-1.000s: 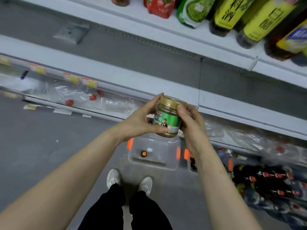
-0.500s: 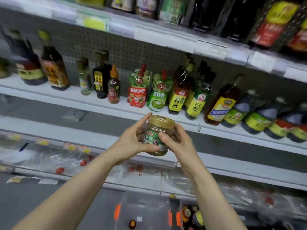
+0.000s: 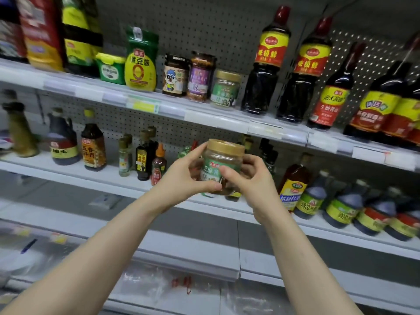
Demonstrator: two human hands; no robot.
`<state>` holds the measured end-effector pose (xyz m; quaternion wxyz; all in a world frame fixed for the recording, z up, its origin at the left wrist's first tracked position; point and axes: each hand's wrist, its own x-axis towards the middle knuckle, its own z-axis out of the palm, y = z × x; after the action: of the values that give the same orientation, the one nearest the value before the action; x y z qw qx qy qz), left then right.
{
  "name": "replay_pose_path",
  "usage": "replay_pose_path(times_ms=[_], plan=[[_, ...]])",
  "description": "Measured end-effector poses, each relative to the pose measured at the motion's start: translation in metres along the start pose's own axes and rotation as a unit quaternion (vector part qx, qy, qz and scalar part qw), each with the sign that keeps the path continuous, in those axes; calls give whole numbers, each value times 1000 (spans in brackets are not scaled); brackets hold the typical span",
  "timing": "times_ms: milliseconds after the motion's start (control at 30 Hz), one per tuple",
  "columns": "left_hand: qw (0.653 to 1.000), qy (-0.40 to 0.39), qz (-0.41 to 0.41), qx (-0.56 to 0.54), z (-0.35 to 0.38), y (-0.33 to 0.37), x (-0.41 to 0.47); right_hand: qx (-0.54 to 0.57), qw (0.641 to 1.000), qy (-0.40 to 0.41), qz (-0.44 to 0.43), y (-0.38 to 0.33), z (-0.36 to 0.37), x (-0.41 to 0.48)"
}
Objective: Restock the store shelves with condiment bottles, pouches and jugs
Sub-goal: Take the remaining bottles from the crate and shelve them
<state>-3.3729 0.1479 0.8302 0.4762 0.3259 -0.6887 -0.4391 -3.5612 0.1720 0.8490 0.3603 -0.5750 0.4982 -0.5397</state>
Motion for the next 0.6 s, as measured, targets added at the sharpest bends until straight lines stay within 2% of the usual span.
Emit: replay_pose_path(times_ms=[167,300,467,600], plan=[[999,5,26,23,-9,27,15,43,999,-18,-23,-31,-13,20],[996,46,52,62,-8,45,30,36,997,-42,-50,-47,-17,36],[989,81,91,89,-11,55,50,-6,995,-40,-91,-58,-13,51],[985,80,105,111,-24,54,70,-48,992,-21,-115,-64,-7,67]])
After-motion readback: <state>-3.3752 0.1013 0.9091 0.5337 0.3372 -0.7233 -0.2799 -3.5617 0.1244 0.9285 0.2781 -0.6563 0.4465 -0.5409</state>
